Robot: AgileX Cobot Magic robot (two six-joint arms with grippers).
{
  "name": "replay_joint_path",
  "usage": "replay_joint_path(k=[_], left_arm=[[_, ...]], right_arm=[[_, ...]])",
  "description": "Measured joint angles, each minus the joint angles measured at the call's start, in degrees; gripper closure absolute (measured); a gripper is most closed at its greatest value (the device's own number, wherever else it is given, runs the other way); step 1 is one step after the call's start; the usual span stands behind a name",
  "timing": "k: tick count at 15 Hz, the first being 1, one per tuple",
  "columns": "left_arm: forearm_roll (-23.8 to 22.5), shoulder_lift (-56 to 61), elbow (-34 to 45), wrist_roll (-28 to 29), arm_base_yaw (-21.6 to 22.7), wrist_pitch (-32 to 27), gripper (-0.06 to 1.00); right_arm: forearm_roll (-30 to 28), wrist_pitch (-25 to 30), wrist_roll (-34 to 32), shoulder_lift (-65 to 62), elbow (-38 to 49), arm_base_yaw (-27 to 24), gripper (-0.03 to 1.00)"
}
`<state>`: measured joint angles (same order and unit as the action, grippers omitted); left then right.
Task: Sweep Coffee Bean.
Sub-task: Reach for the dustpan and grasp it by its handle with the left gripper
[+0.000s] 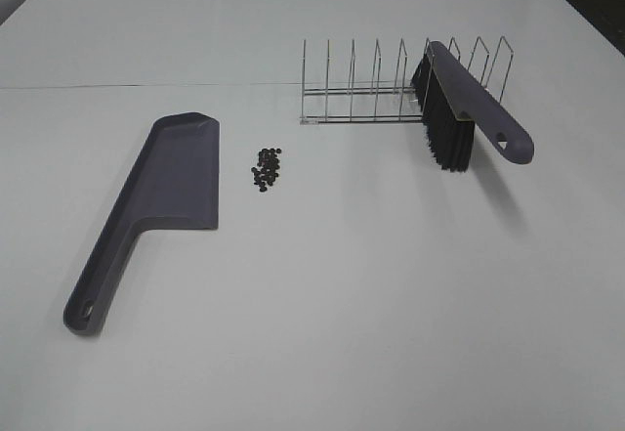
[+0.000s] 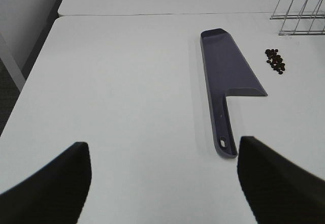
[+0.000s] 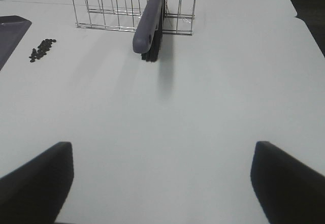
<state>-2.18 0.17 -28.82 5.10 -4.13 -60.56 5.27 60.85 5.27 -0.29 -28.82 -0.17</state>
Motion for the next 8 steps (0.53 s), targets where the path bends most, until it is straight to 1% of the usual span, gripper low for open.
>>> replay_joint_path(k=[8], left_arm=[[0.0,0.0,0.0,0.0,0.0,0.0,0.2]], right_arm=[[0.0,0.0,0.0,0.0,0.0,0.0,0.13]])
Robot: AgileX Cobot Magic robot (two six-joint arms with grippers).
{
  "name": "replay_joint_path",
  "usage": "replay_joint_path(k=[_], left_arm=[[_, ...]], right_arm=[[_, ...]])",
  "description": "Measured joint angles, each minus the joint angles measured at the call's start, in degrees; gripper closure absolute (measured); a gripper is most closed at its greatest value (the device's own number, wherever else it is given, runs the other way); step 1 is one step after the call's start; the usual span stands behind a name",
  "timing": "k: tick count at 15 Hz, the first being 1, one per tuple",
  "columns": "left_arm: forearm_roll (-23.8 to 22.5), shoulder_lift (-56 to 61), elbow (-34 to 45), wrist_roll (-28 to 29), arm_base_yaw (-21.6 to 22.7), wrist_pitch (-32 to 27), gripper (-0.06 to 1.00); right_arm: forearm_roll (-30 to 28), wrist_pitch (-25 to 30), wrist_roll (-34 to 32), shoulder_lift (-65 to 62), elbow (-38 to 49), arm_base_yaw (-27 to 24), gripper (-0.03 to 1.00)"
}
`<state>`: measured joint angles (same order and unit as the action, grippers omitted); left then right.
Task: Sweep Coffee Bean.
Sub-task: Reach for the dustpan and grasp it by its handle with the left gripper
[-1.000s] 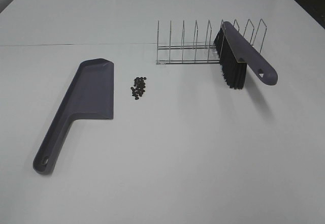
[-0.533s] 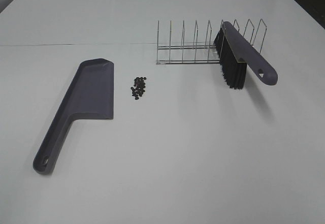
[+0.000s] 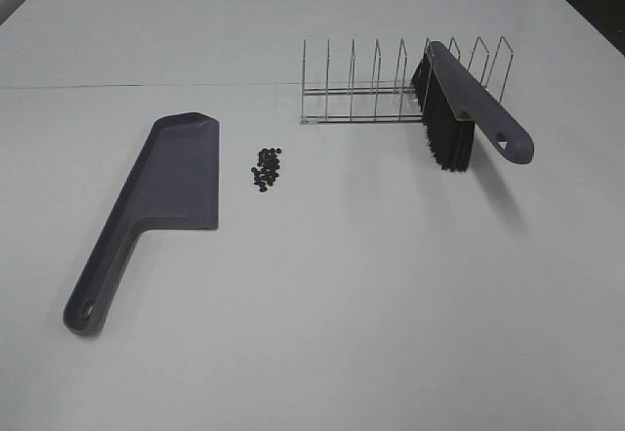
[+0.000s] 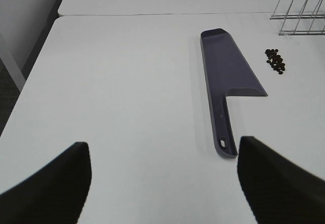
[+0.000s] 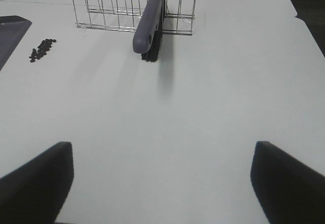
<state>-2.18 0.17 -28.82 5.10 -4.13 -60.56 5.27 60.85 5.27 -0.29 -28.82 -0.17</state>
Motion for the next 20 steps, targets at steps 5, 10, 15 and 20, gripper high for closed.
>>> replay_joint_path(k=[5,10,15,20], left_arm=[[0.0,0.0,0.0,-0.11,0.0,0.0,0.2],[0.86,-6.7,-1.32,-0.11,0.0,1.89,0.2],[4.47,-27.56,-7.05,-0.17,0.0,10.37,0.2],[8.65,-59.76,-20.11,-2.64,0.0,11.12,0.2]], right_arm=[[0.0,0.0,0.0,0.0,0.0,0.0,0.13],[0.0,0.0,0.0,0.0,0.0,0.0,0.13],[0.0,0.0,0.0,0.0,0.0,0.0,0.13],[0.0,0.0,0.0,0.0,0.0,0.0,0.13]])
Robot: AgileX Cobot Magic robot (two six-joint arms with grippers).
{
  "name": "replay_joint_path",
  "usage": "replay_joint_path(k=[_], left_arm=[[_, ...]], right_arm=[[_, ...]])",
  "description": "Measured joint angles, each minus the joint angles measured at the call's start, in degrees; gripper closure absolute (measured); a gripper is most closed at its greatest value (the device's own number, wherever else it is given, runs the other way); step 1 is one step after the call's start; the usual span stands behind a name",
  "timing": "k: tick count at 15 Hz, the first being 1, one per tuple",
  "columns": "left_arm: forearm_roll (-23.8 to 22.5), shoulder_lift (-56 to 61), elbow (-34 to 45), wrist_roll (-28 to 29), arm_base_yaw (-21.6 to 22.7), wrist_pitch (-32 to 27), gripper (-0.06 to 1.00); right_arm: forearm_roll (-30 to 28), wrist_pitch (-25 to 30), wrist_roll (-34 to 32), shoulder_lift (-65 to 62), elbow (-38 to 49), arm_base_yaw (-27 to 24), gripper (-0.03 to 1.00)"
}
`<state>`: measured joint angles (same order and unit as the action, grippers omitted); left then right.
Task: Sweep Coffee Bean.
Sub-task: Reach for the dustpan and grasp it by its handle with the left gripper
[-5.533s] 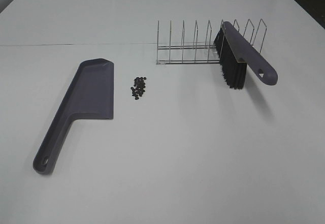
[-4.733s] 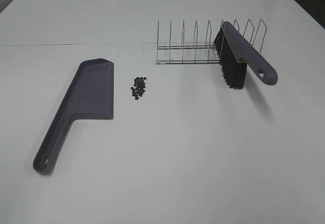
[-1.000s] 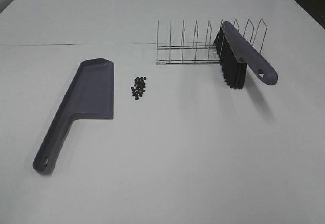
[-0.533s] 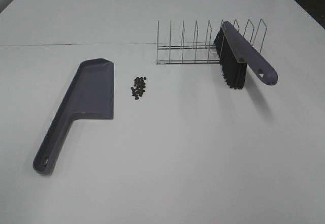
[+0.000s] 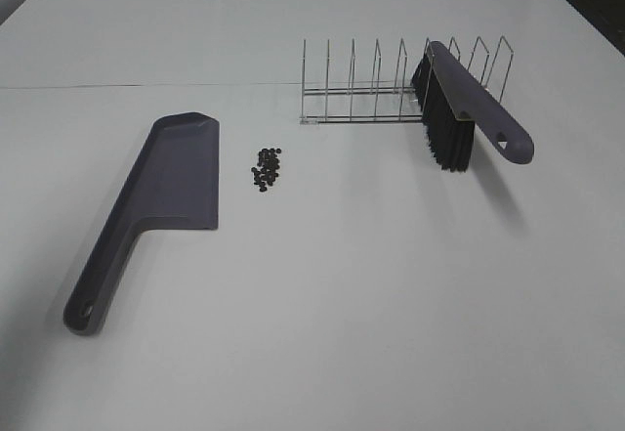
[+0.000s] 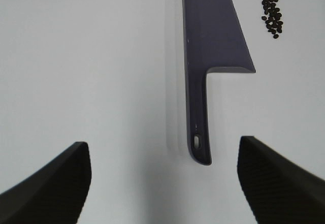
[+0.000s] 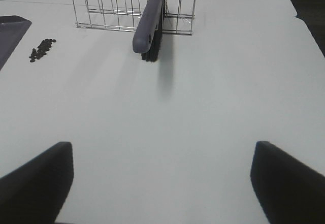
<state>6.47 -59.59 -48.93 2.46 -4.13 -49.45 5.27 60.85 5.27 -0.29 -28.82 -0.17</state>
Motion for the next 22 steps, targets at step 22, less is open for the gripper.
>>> replay_joint_path(k=[22], left_arm=[[2.35,-49.85,-16.16,1.2,-9.85,3.21,0.2]], right_arm=[[0.0,0.0,0.0,0.0,0.0,0.0,0.13]])
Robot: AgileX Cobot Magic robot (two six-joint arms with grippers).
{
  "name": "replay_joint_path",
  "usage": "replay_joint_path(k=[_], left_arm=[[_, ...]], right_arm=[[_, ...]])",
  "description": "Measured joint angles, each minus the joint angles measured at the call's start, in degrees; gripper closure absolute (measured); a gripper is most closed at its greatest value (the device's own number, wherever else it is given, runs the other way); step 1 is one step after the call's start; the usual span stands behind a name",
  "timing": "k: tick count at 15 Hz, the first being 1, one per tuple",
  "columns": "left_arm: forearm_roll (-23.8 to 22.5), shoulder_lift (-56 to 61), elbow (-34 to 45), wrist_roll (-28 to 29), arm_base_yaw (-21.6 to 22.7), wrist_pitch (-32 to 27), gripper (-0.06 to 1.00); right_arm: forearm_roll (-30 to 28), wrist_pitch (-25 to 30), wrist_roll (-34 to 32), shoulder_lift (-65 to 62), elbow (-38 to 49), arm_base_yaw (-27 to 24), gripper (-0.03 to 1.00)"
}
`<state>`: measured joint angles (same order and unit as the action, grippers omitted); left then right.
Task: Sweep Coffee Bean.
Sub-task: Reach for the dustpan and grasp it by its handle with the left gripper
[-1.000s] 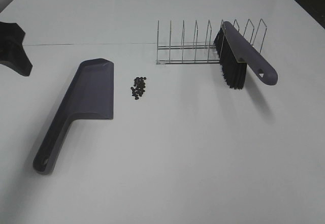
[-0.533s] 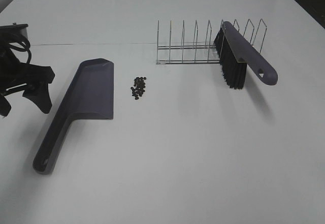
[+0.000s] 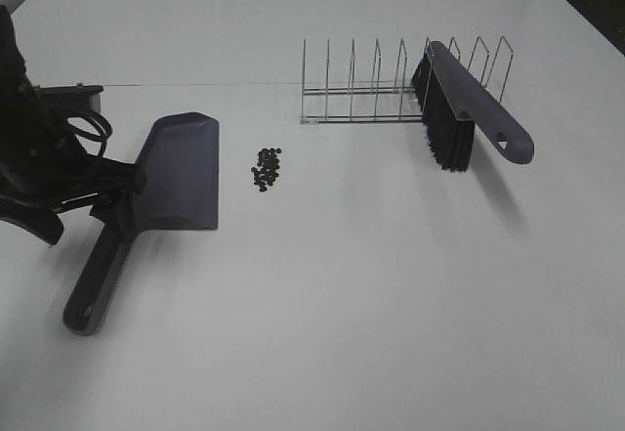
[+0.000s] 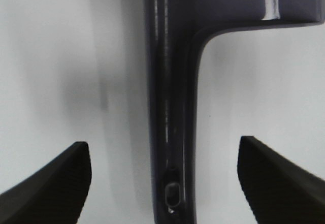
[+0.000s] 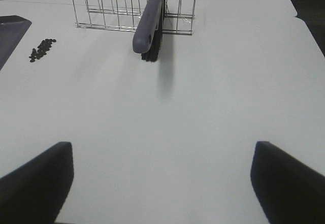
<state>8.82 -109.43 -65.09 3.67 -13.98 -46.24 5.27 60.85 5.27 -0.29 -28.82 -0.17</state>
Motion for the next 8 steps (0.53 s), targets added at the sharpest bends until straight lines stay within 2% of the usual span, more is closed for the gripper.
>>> replay_joint_path(k=[6,8], left_arm=[[-1.43,-4.18,0.0,2.01,-0.86,0.8,0.2],[-1.49,-5.27,0.0,2.18,-0.86,2.69,0.2]], right_arm=[[-0.06,0.0,0.0,0.0,0.0,0.0,0.13],[-0.06,0.0,0.0,0.0,0.0,0.0,0.13]])
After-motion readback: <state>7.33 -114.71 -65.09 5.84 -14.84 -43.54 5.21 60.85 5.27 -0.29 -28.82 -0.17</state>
